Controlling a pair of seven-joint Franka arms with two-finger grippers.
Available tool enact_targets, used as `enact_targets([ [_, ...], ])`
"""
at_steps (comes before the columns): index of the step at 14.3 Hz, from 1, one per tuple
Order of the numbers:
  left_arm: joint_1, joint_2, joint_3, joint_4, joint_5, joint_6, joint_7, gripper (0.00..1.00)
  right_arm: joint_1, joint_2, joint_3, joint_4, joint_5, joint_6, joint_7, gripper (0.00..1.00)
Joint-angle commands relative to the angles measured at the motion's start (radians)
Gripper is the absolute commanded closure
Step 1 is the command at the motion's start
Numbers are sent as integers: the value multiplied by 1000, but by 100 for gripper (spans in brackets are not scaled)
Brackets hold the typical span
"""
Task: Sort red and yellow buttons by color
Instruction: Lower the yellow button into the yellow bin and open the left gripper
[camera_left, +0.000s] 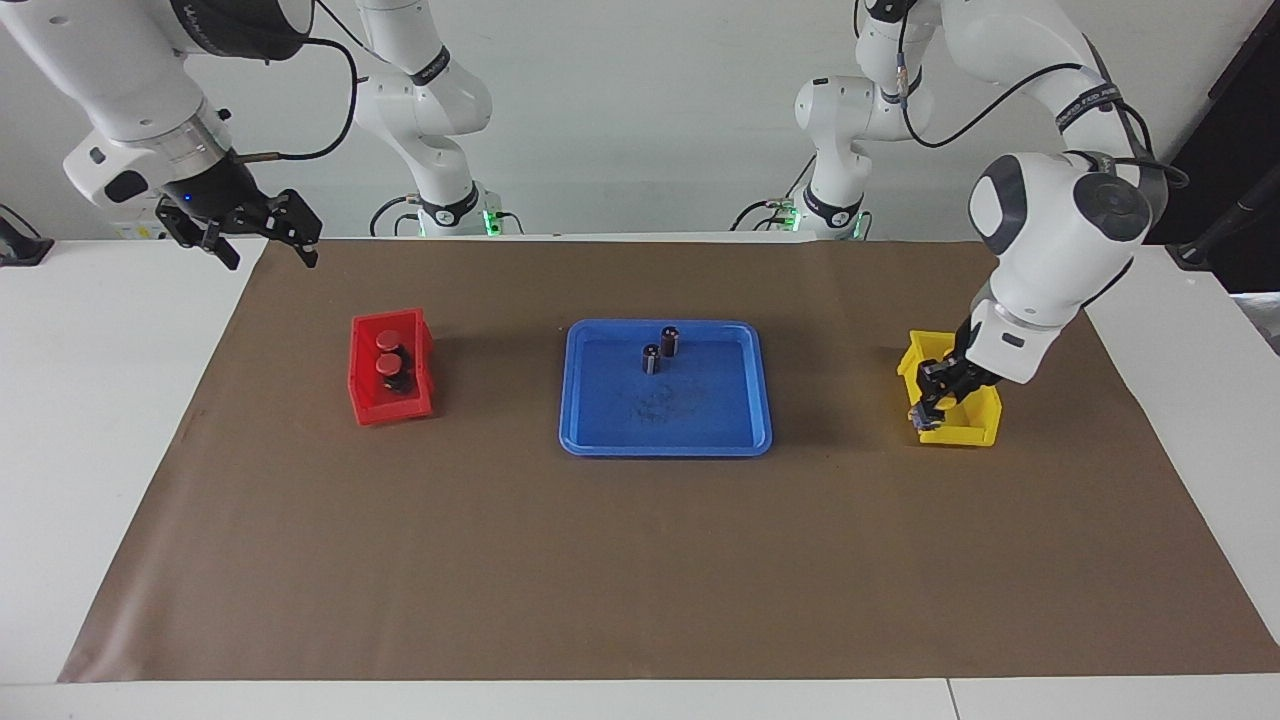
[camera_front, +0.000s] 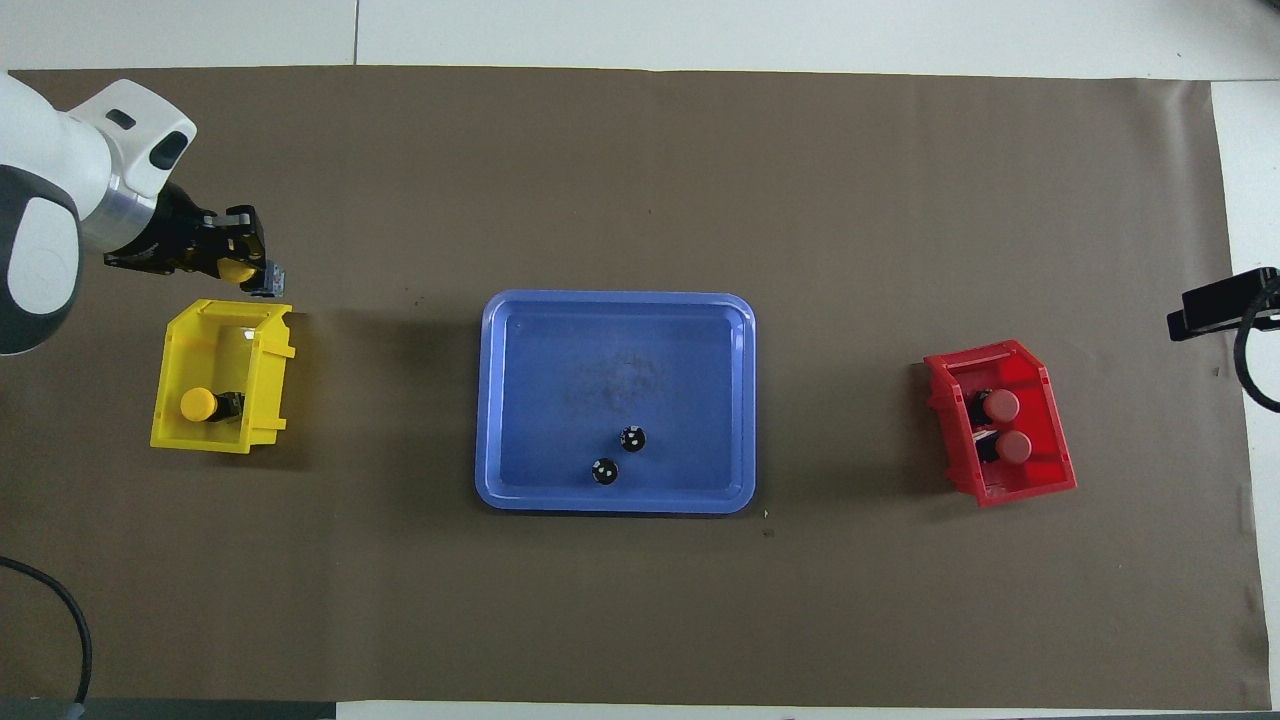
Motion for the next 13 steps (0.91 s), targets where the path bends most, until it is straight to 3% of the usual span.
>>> enact_targets([
  [1, 71, -46, -11, -83, 3, 35, 113, 99, 5, -18, 1, -22, -16, -3, 7, 0],
  [9, 113, -108, -11, -282, 3, 158, 144, 99, 4, -27, 4, -21, -61, -4, 7, 0],
  [13, 113, -108, -11, -311, 3, 192, 144, 99, 5, -27, 4, -22, -50, -10, 4, 0],
])
